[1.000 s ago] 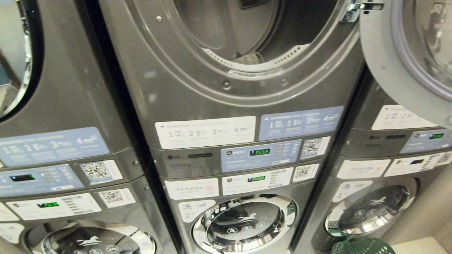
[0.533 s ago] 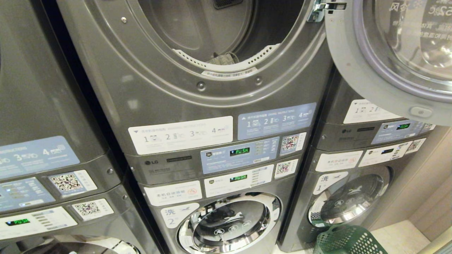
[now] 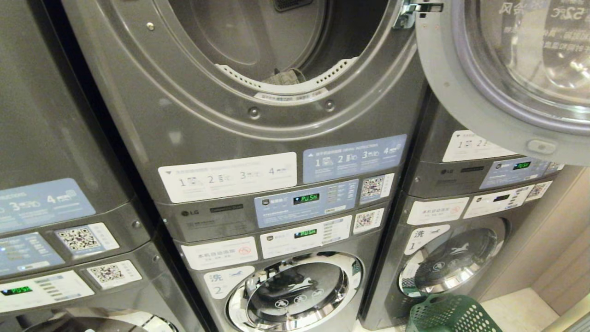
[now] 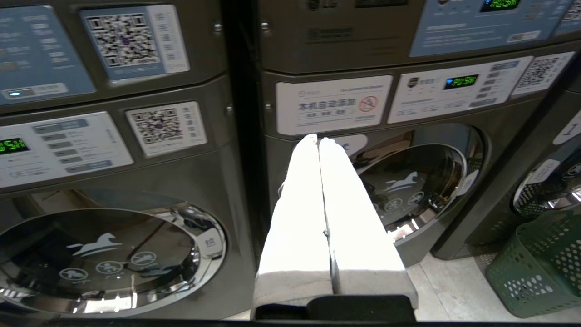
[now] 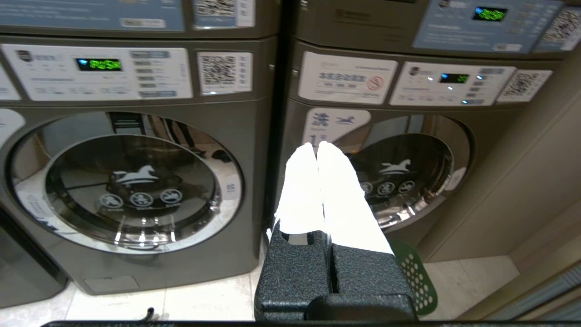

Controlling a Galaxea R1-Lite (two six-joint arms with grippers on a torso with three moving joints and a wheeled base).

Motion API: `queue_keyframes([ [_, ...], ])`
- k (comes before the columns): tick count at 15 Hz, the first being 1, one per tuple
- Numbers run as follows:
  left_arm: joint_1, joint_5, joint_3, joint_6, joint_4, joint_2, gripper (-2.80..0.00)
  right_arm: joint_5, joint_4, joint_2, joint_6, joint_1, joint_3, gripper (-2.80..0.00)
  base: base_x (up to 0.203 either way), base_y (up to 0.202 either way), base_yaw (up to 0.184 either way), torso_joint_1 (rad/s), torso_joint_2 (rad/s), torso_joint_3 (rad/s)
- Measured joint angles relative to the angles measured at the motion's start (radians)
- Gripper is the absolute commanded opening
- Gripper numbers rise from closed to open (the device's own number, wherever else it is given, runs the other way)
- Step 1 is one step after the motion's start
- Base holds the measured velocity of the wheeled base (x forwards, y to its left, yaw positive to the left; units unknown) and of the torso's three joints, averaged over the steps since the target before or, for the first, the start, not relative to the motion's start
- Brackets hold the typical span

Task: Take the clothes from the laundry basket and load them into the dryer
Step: Close the dryer

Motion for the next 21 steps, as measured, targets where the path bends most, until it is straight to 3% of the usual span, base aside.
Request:
queue_keyframes([
  [17, 0.0, 0.0, 0.0, -0.004, -0.001, 0.0, -2.8, -0.004, -0.003, 0.0, 0.011, 0.0, 0.0, -2.8, 0.0, -0.195, 0.002, 0.003, 0.0, 0.003],
  [21, 0.0, -0.001, 0.009, -0.005, -0.035, 0.0, -2.8, -0.079, 0.01, 0.007, 0.054, -0.001, -0.086, -2.8, 0.0, -0.063, 0.0, 0.002, 0.0, 0.004],
])
